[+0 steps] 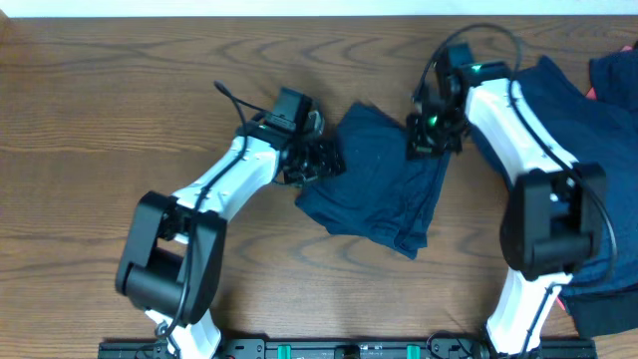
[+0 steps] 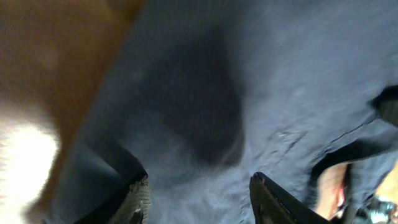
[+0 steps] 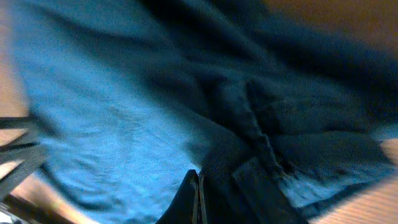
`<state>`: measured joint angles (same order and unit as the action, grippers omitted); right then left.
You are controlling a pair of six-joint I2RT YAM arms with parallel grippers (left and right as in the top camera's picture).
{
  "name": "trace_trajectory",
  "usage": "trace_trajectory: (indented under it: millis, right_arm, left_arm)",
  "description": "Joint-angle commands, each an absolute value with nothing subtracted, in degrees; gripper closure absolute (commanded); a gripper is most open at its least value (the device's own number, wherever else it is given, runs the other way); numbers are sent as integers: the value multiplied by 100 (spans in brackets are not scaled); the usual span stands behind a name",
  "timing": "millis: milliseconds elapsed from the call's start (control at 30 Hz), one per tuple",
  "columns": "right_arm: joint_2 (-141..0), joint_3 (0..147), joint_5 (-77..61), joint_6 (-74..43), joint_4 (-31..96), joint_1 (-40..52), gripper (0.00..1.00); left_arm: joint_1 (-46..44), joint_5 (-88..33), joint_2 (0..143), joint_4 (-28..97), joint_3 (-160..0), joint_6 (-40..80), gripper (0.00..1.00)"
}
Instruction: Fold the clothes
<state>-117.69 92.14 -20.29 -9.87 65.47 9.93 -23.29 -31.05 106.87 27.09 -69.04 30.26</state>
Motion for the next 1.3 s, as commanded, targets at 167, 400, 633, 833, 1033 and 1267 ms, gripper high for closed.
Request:
trace_trajectory:
  millis: [167, 400, 633, 833, 1033, 1267]
  right_arm:
    - [-12189, 8521, -276, -1559, 6733, 939, 99]
    - [-12186, 8359, -276, -1566, 6276, 937, 98]
    - [-12186, 8364, -283, -1564, 4873, 930, 92]
    - [-12112, 8892, -408, -1559, 5181, 932, 92]
    - [-11550, 9817, -440, -1406, 6171, 945, 92]
    - [-10672, 10012, -1280, -1214, 7019, 1146, 91]
  left_arm:
    - [-2565, -3033, 11107, 3365, -6877, 2884, 46]
    - [-2582, -3059, 11120, 3544, -6879, 2873, 46]
    - [-2895, -3277, 11074, 4604, -6879, 2912, 46]
    - [-2904, -3035, 10296, 4672, -6925, 2762, 46]
    - [-2429, -1463, 9070, 3371, -6989, 2493, 37]
    - [-1859, -1260, 9067, 1369, -6989, 2056, 37]
